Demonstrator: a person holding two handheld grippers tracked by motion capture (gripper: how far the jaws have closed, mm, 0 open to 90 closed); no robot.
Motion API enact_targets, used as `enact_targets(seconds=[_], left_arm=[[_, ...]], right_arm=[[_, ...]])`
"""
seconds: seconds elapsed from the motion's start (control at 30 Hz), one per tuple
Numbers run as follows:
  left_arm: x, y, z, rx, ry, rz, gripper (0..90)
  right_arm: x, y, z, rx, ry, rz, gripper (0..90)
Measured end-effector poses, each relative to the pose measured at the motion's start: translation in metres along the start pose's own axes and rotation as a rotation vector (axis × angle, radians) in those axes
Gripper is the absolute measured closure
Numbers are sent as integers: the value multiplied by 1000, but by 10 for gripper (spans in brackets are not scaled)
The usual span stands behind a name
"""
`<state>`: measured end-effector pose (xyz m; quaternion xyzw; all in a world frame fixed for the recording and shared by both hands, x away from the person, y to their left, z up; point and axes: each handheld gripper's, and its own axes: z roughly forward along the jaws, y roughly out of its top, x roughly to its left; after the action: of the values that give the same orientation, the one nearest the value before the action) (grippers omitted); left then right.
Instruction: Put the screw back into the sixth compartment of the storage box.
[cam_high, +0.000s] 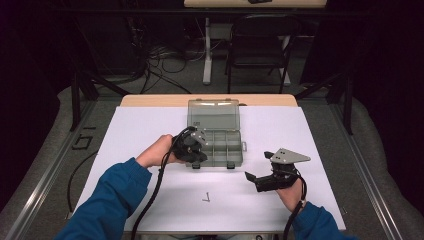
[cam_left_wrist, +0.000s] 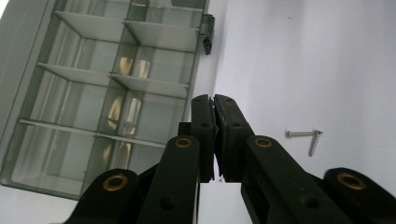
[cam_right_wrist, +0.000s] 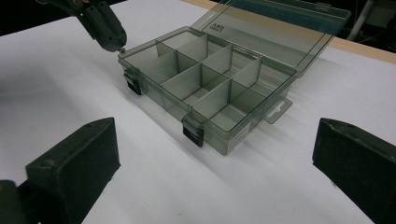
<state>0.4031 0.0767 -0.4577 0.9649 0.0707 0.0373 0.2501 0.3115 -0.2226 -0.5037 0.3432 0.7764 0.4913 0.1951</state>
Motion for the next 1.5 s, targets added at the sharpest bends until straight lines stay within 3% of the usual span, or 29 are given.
enact_targets(seconds=[0.3,1.17,1.5], left_arm=[[12,8,-4,3,13,-10,867],[31,10,31,88,23,-48,866],[36,10,42,114,22,-45,864]], right_arm=[[0,0,0,2,-2,-3,0],[0,0,0,4,-1,-1,0],[0,0,0,7,2,0,0]])
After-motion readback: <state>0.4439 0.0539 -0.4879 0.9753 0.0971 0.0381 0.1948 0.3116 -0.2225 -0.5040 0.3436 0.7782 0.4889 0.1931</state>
